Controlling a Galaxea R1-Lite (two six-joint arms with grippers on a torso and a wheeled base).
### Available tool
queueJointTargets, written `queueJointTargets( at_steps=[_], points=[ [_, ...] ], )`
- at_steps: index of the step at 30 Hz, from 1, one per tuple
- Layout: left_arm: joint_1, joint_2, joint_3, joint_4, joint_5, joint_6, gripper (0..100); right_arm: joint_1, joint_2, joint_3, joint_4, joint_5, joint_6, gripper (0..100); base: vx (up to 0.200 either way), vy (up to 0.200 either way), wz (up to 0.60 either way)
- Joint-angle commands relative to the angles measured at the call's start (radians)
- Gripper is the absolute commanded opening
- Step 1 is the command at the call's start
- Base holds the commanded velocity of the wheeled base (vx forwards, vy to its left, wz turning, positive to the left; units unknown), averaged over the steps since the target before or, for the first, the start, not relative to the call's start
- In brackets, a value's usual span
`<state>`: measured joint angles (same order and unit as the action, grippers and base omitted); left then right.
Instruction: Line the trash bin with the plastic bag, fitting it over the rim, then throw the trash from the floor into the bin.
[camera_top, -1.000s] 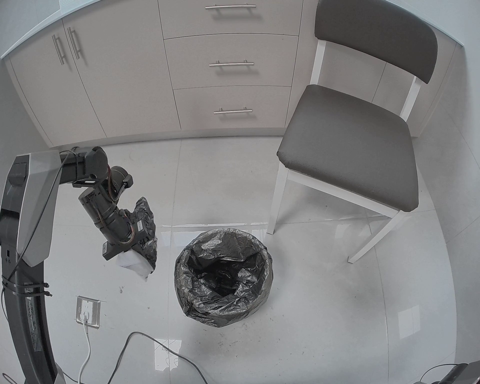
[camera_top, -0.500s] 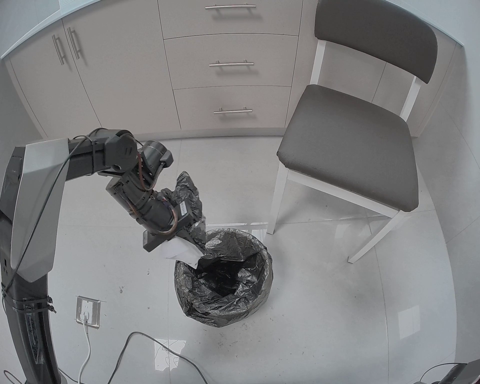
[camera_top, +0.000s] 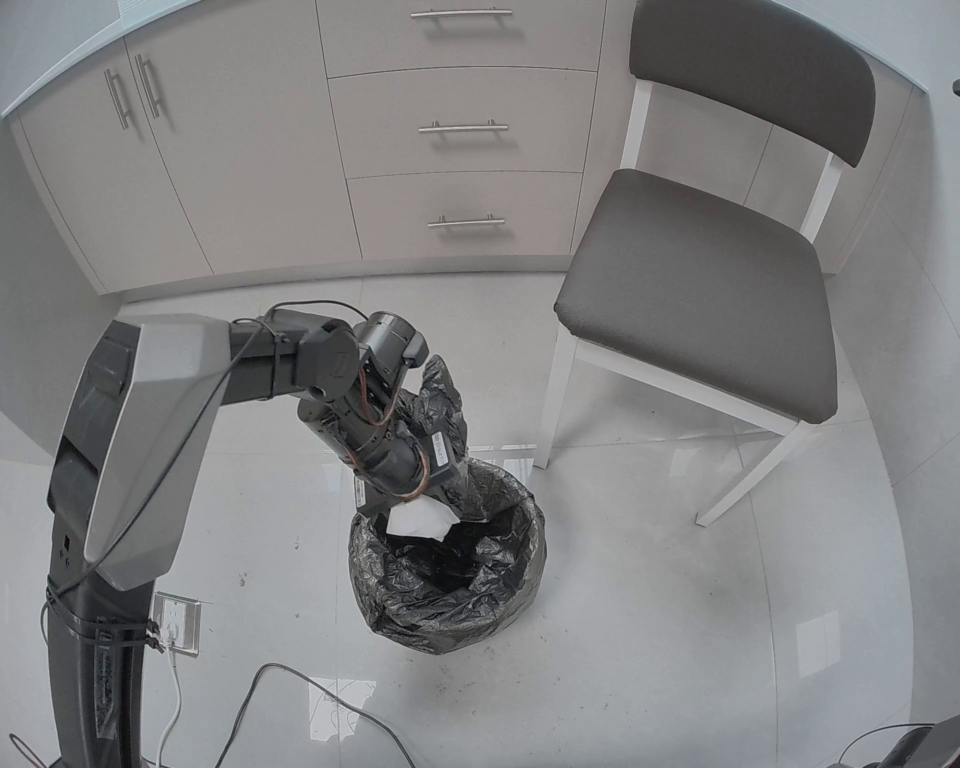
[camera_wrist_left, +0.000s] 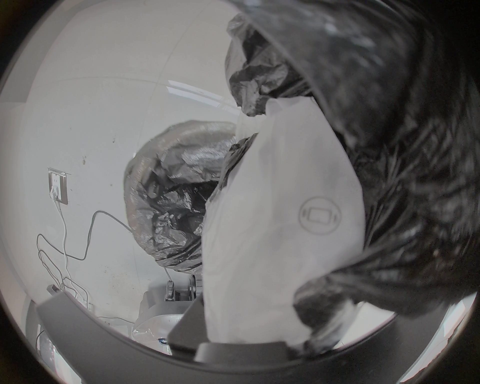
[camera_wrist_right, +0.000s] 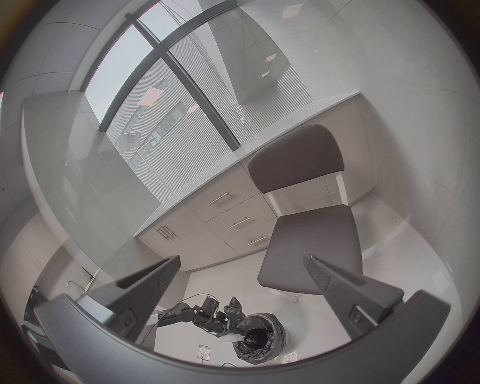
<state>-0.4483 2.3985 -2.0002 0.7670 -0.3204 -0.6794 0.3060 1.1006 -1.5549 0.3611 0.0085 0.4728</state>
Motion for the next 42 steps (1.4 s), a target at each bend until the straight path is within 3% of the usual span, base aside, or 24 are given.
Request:
queueJointTargets(
  at_steps=[1, 11, 12, 20, 26, 35, 41, 42],
  points=[
    [-0.026, 0.042, 0.000, -0.003, -0.005, -0.002, 0, 0.018, 0.030, -0.001, -0.004, -0.001, 0.000, 100, 0.000, 0.000, 0.00],
    [-0.040, 0.079, 0.000, -0.015, -0.005, 0.000, 0, 0.033, 0.048, -0.001, -0.005, -0.001, 0.000, 100, 0.000, 0.000, 0.00],
    [-0.040, 0.079, 0.000, -0.014, -0.005, 0.000, 100, 0.033, 0.054, -0.001, -0.007, -0.001, 0.000, 100, 0.000, 0.000, 0.00],
    [-0.040, 0.071, 0.000, -0.002, -0.008, -0.002, 100, 0.065, 0.096, -0.002, -0.013, 0.001, 0.000, 100, 0.000, 0.000, 0.00],
    [-0.035, 0.068, 0.000, 0.002, -0.006, -0.011, 100, 0.140, 0.226, -0.024, -0.083, -0.013, 0.001, 100, 0.000, 0.000, 0.00],
    [-0.009, 0.057, 0.000, 0.046, 0.001, -0.045, 100, 0.243, 0.320, -0.019, -0.079, -0.018, 0.001, 100, 0.000, 0.000, 0.00],
    [0.046, -0.052, 0.000, 0.133, 0.001, -0.138, 100, 0.374, 0.449, -0.025, -0.085, -0.114, 0.000, 100, 0.000, 0.000, 0.00],
    [0.057, -0.070, 0.000, 0.150, 0.000, -0.141, 100, 0.389, 0.470, -0.030, -0.085, -0.122, 0.000, 0, 0.000, 0.000, 0.00]
  ],
)
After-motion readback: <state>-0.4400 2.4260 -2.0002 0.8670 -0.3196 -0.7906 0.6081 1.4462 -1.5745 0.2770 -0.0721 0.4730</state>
